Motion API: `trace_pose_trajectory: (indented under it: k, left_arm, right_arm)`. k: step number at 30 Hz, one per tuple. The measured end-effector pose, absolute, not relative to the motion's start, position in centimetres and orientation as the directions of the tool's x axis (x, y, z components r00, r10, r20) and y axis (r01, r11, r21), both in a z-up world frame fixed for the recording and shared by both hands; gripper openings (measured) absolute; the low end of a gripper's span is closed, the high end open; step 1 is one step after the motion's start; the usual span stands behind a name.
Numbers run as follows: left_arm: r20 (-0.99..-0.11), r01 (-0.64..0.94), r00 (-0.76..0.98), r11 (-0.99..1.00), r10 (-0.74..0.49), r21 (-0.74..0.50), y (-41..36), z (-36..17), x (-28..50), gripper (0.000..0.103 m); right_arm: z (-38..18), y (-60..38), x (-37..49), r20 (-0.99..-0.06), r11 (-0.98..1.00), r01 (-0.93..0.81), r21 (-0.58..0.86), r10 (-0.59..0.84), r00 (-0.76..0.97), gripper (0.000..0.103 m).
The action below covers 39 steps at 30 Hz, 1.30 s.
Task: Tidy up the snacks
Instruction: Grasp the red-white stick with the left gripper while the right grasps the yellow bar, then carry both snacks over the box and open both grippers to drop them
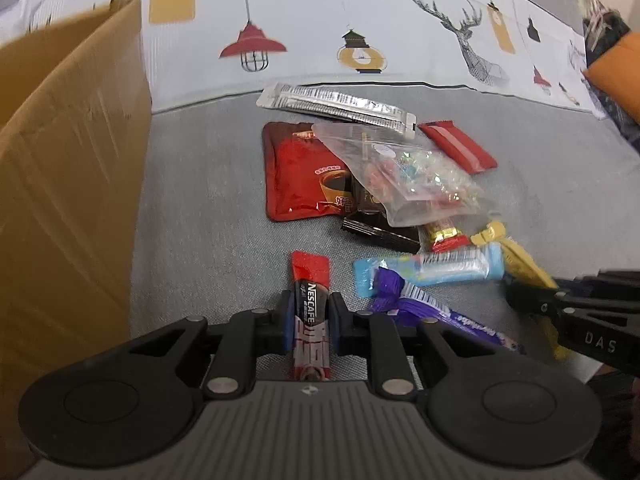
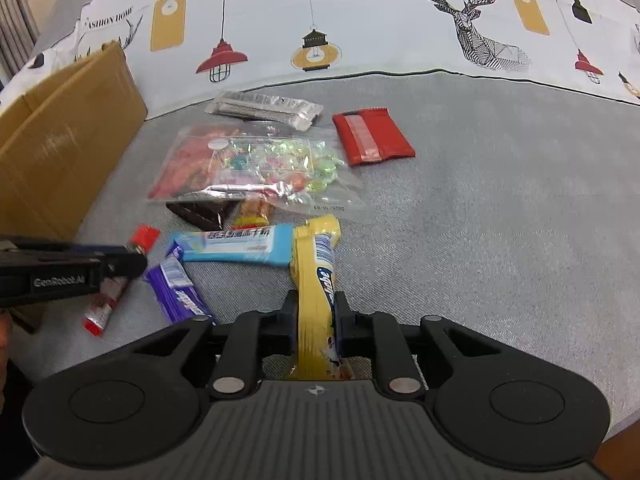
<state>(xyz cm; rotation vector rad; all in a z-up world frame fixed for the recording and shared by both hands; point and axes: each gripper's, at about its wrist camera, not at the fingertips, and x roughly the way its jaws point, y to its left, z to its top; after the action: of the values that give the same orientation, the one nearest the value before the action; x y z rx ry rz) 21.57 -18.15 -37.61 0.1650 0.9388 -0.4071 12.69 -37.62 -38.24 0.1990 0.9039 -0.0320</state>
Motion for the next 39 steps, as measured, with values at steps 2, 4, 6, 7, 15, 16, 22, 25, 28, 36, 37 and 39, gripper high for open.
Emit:
trace_pose_trajectory:
  k: [2,4,6,7,15,16,22,25,28,36,37,39]
  left_arm:
    - [-0.804,0.412,0.538,0.911,-0.252,-0.010,-18.5,-37.7,21.2,0.019]
    - [-0.798,0.431,0.538,0.902,-0.270,-0.015,-18.6,-37.8,21.0,0.003]
    - [-0.794,0.449,0.539,0.894,-0.280,-0.011,-18.6,-37.5,20.6,0.003]
    - [-0.791,0.456,0.539,0.890,-0.288,-0.014,-18.5,-37.4,20.2,0.003]
    - [-0.731,0.472,0.572,0.878,-0.371,-0.077,-15.7,-32.6,17.4,0.003]
    - [-0.721,0.470,0.579,0.878,-0.381,-0.087,-15.3,-31.6,17.0,0.003]
    - [-0.674,0.513,0.589,0.851,-0.445,-0.114,-12.9,-25.1,15.0,0.003]
    - [-0.650,0.499,0.619,0.860,-0.441,-0.107,-11.1,-21.9,14.0,0.004]
    - [-0.604,0.465,0.668,0.877,-0.435,-0.116,-8.3,-18.8,13.1,0.004]
    - [-0.478,0.296,0.811,0.942,-0.337,-0.161,0.1,-14.6,13.7,0.004]
    - [-0.469,0.277,0.822,0.946,-0.324,-0.169,1.0,-14.3,14.1,0.004]
    - [-0.460,0.233,0.839,0.956,-0.291,-0.180,2.6,-14.4,15.0,0.004]
  right_arm:
    - [-38.2,-36.9,12.8,-0.783,0.990,0.086,0.110,0.033,0.621,0.020]
    - [-38.2,-36.3,12.9,-0.782,0.996,0.067,0.059,0.005,0.623,0.018]
    - [-38.0,-36.3,13.0,-0.782,0.996,0.075,0.048,-0.009,0.623,0.016]
    - [-38.0,-36.4,13.0,-0.783,0.995,0.086,0.049,-0.015,0.622,0.015]
    - [-35.0,-35.9,10.1,-0.714,0.984,0.175,0.043,-0.093,0.694,0.015]
    - [-34.4,-35.5,9.5,-0.701,0.983,0.182,0.035,-0.105,0.705,0.015]
    - [-29.4,-32.4,7.0,-0.634,0.979,0.191,0.070,-0.104,0.766,0.015]
    - [-26.3,-30.3,6.3,-0.605,0.972,0.178,0.153,-0.051,0.795,0.015]
    - [-23.2,-27.4,6.1,-0.565,0.970,0.114,0.215,0.028,0.825,0.015]
    - [-15.6,-18.5,7.9,-0.463,0.986,-0.068,0.153,0.132,0.877,0.015]
    - [-15.1,-17.7,8.3,-0.456,0.985,-0.082,0.152,0.143,0.879,0.015]
    - [-14.2,-16.2,9.2,-0.451,0.984,-0.106,0.145,0.162,0.878,0.015]
